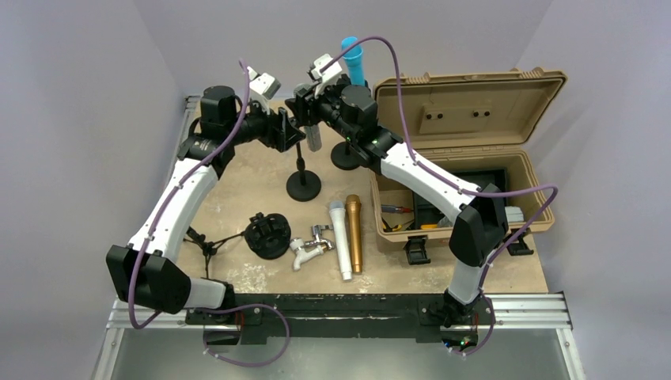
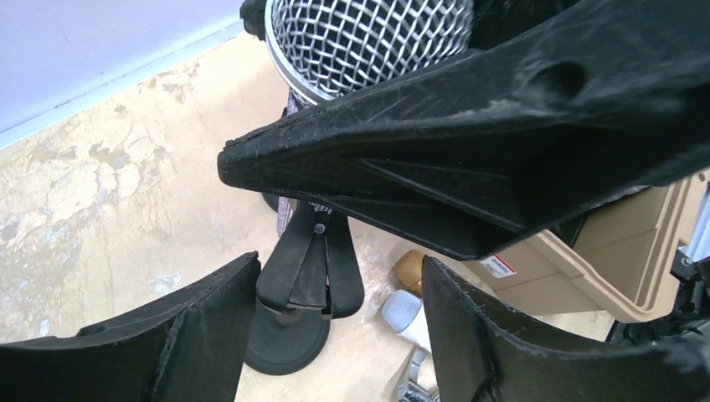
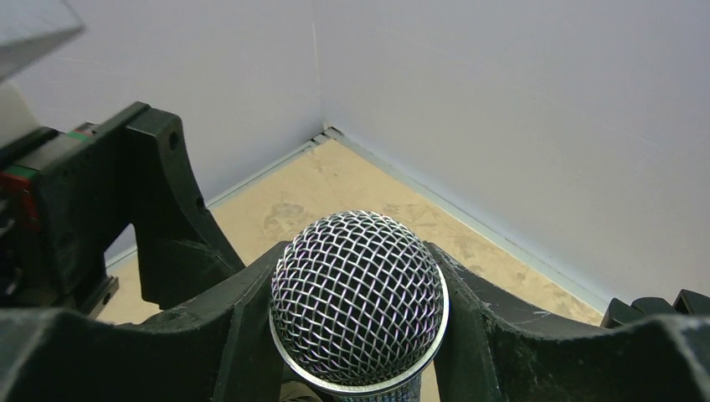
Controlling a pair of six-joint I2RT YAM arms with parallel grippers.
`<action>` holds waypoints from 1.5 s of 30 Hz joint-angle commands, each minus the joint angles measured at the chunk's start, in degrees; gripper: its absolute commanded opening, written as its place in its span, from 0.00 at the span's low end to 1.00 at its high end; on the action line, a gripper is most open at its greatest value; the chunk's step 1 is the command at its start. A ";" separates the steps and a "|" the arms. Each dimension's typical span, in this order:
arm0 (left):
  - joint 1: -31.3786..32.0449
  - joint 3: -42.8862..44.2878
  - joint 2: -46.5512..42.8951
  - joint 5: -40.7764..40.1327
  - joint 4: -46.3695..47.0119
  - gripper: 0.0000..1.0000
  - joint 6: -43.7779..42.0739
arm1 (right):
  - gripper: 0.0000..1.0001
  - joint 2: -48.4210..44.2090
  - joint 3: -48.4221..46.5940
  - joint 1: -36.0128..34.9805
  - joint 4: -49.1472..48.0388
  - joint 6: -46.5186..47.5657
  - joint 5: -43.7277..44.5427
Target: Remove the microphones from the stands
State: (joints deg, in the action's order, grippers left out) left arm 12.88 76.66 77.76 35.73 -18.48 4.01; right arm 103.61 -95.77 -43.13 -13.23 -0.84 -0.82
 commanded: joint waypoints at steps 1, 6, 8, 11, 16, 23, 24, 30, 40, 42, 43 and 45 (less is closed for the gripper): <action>0.82 -1.01 0.07 -0.60 1.85 0.65 -2.08 | 0.21 -1.49 -2.36 -0.18 -1.28 2.80 -0.75; 0.83 -1.26 -0.89 -2.17 2.15 0.50 -2.17 | 0.17 -1.66 -1.85 -0.46 -1.74 3.13 -0.76; 0.83 -1.81 -1.41 -3.68 2.38 0.43 -2.33 | 0.16 -1.66 -1.84 -0.48 -1.96 3.06 -0.81; 0.83 -1.80 -1.22 -6.22 1.88 0.21 -2.53 | 0.14 -1.74 -1.83 -0.54 -2.37 2.80 -0.49; 0.83 -0.61 -0.92 -9.87 -0.71 0.00 -3.17 | 0.09 -1.99 -2.56 -0.54 -2.84 1.61 3.77; 0.83 -2.21 -4.44 -14.84 -0.79 0.00 -3.70 | 0.08 -4.41 -2.94 -0.20 -2.72 -1.09 13.78; 0.83 -2.26 -4.79 -16.07 -0.87 0.00 -3.70 | 0.08 -4.75 -2.86 -0.20 -2.51 -1.31 14.00; 0.83 -3.57 -7.77 -24.38 -0.76 0.00 -2.33 | 0.07 -7.62 0.29 -0.18 -0.52 -2.80 12.12; 0.82 -6.56 -10.76 -39.46 -1.69 0.00 3.90 | 0.06 -13.93 9.31 -3.44 8.15 -10.52 3.41; 0.83 -6.73 -10.88 -39.23 -1.96 0.16 4.77 | 0.06 -14.96 10.92 -4.99 11.02 -11.39 2.48; 0.83 -6.86 -10.97 -38.83 -1.81 0.23 5.04 | 0.06 -15.43 11.66 -5.66 12.52 -12.03 2.10; 0.83 -6.76 -10.95 -37.94 -1.85 0.37 5.65 | 0.06 -16.24 13.14 -6.27 16.09 -13.67 0.33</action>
State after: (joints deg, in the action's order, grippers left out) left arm 13.69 70.35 68.55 0.49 -21.41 7.09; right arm 90.06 -85.01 -47.48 -4.12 -10.26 3.99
